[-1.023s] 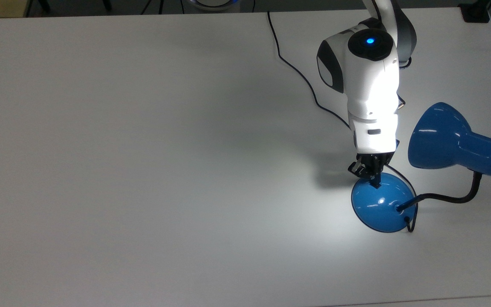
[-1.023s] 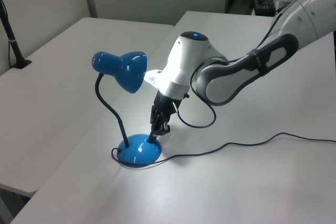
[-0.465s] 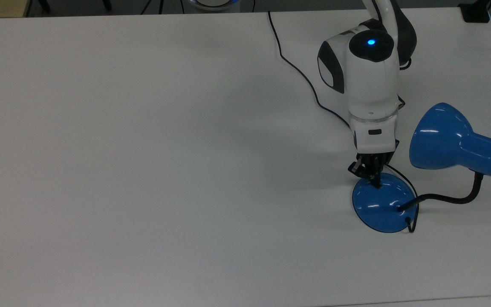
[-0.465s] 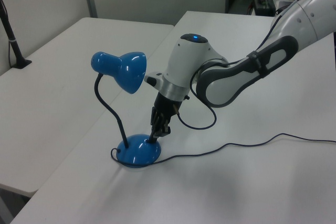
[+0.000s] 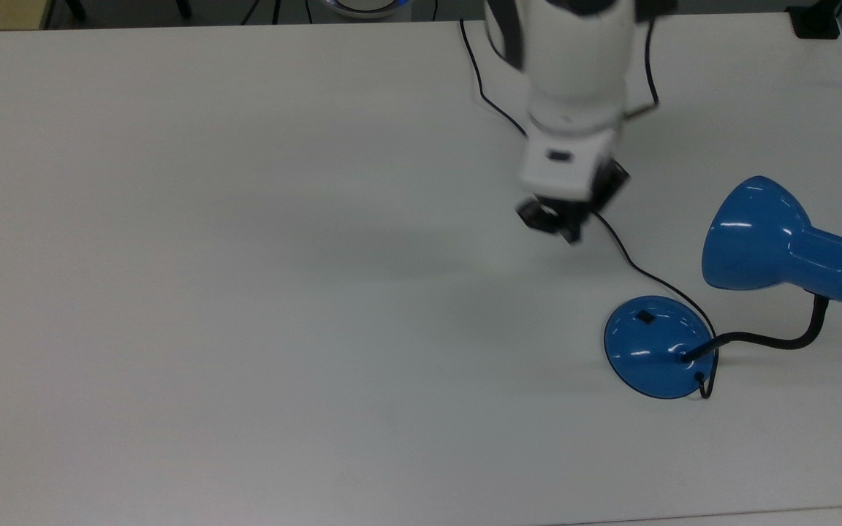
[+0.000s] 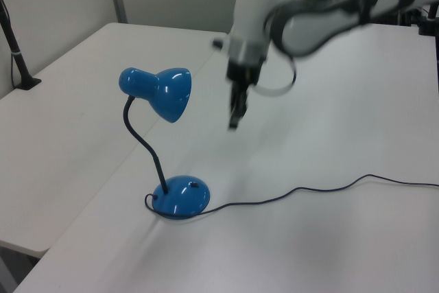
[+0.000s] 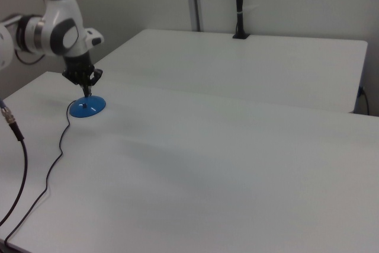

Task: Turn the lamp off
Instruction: 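Lift the gripper up and away from the lamp base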

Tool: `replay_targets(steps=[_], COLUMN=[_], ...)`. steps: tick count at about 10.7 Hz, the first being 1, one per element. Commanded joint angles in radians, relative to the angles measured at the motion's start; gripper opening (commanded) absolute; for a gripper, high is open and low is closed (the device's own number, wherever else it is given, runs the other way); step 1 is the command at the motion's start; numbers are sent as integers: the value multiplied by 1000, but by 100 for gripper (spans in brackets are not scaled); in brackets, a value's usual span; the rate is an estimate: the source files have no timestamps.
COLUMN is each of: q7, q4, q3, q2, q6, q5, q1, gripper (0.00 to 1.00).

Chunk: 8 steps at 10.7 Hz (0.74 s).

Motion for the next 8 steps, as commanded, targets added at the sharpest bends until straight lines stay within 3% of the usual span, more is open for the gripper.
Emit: replay_targets(steps=[1,2,3,8], q7=[90,83,80,94], q4=[-142,-143,-147,-139], q3=[2,1,-2,-111], q2=[-260,-315,-366,-409], q6=[-296,-379,-430,-491], q5=[-107,-110,-112,-142], q1=[-113,-166,-211,-245], gripper=[16,38,99,100])
